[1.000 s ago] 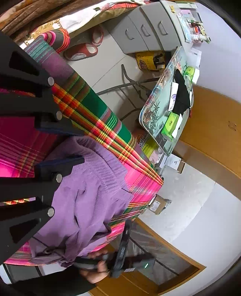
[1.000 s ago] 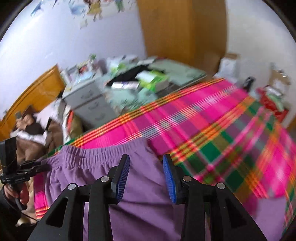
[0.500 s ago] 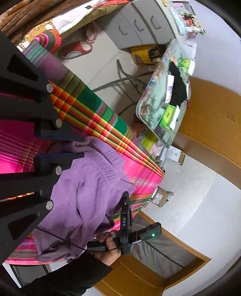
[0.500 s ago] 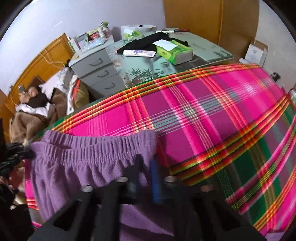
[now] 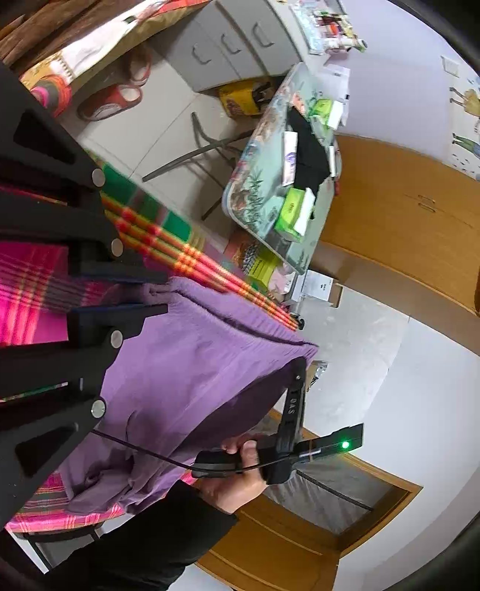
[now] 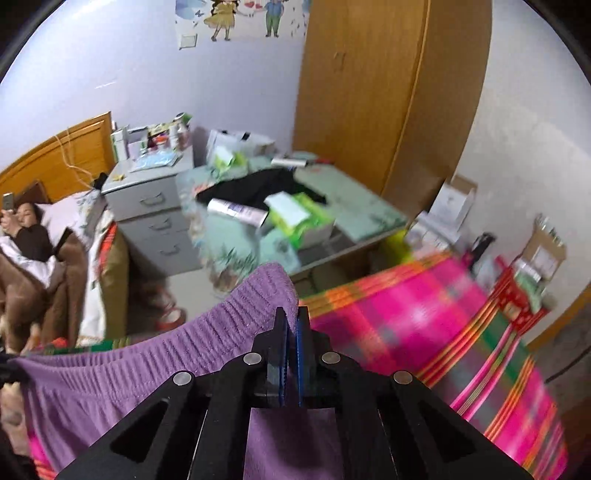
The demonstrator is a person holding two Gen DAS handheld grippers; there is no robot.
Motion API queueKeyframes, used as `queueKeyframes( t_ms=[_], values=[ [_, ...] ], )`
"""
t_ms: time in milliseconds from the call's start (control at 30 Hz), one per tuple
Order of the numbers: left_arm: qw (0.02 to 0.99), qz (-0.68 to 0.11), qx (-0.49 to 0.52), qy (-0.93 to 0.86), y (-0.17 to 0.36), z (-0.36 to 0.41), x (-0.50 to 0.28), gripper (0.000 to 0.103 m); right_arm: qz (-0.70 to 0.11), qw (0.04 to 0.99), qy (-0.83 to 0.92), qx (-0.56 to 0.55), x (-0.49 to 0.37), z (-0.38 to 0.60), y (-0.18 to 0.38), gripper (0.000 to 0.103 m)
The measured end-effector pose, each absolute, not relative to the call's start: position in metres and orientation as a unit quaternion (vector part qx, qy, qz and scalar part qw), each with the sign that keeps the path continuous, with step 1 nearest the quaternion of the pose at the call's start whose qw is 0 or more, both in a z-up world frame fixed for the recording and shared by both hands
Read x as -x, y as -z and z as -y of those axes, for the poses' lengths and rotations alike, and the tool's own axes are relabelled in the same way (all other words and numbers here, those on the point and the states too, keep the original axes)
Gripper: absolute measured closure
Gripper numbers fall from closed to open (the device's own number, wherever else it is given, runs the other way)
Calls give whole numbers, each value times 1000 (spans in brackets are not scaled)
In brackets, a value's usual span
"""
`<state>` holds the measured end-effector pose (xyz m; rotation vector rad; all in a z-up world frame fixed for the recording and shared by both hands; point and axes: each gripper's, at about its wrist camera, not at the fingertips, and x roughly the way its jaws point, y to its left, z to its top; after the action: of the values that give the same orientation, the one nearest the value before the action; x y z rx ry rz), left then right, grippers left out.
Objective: Fold clothes
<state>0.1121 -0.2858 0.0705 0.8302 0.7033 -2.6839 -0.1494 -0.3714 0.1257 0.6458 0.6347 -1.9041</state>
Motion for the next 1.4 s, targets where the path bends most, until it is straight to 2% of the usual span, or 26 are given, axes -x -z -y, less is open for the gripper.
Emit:
queueKeyframes(
  t_ms=[167, 500, 833, 967, 1067, 1233, 1400],
  values=[
    [140, -235, -296, 915, -65, 301, -100, 94, -268, 486, 792, -252, 156, 400, -133, 99],
    [158, -260, -355, 884, -11, 319, -84, 94, -317, 462, 760, -329, 176, 437, -41, 99],
    [164, -253, -366, 880, -10, 319, -77, 92, -361, 441, 749, -338, 175, 454, -19, 97],
    [167, -264, -369, 875, -13, 321, -83, 86, -298, 449, 767, -348, 181, 430, -45, 92],
    [174, -269, -357, 877, -20, 319, -95, 86, -247, 460, 782, -342, 181, 401, -76, 76],
    [189, -277, -344, 877, -27, 315, -112, 86, -202, 471, 792, -332, 166, 340, -111, 75],
    [155, -273, -341, 886, -33, 290, -113, 86, -159, 475, 784, -365, 139, 263, -109, 74]
  ],
)
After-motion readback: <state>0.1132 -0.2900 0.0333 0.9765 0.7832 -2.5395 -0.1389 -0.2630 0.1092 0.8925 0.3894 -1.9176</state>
